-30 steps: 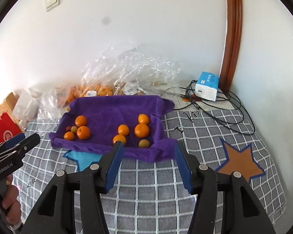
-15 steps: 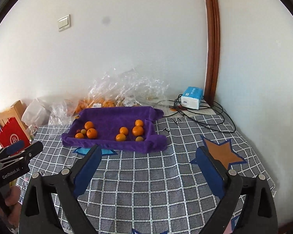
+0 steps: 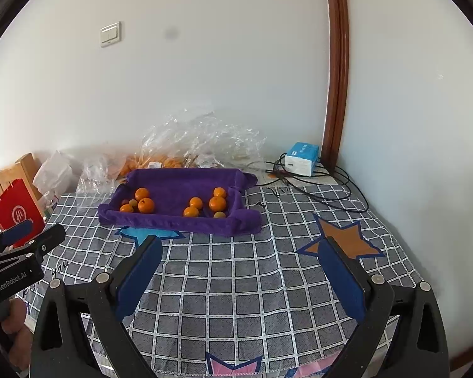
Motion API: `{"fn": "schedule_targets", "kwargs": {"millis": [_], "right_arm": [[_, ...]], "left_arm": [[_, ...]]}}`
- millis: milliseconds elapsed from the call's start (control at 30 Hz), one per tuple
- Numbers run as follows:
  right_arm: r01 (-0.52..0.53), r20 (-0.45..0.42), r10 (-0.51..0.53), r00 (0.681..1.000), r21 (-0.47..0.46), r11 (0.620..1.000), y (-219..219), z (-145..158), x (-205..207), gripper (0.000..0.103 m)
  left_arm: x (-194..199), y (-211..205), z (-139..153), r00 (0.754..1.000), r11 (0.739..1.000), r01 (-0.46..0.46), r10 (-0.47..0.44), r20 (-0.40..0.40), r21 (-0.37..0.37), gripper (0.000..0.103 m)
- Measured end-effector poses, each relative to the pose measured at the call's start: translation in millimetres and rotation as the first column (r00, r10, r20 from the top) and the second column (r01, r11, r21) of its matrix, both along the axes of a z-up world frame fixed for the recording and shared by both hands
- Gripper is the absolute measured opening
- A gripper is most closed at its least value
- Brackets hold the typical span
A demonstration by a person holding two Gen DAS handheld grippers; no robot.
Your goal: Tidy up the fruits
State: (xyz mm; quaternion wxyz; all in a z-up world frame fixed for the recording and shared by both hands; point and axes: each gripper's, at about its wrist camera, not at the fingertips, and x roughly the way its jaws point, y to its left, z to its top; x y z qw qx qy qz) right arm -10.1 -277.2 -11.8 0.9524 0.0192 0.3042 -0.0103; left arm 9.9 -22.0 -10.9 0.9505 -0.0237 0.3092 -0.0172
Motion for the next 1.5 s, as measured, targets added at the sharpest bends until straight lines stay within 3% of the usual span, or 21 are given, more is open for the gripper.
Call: {"fn": "schedule_targets", "kwargs": {"millis": [1500], "right_arm": [[-0.004, 0.006, 0.004, 1.000, 0.001, 1.000, 0.0, -3.3, -5.2, 0.098]], "left_arm": [[-1.0, 7.4, -0.5, 1.000, 1.000, -0.021, 0.021, -0.002, 0.001, 0.092]]}}
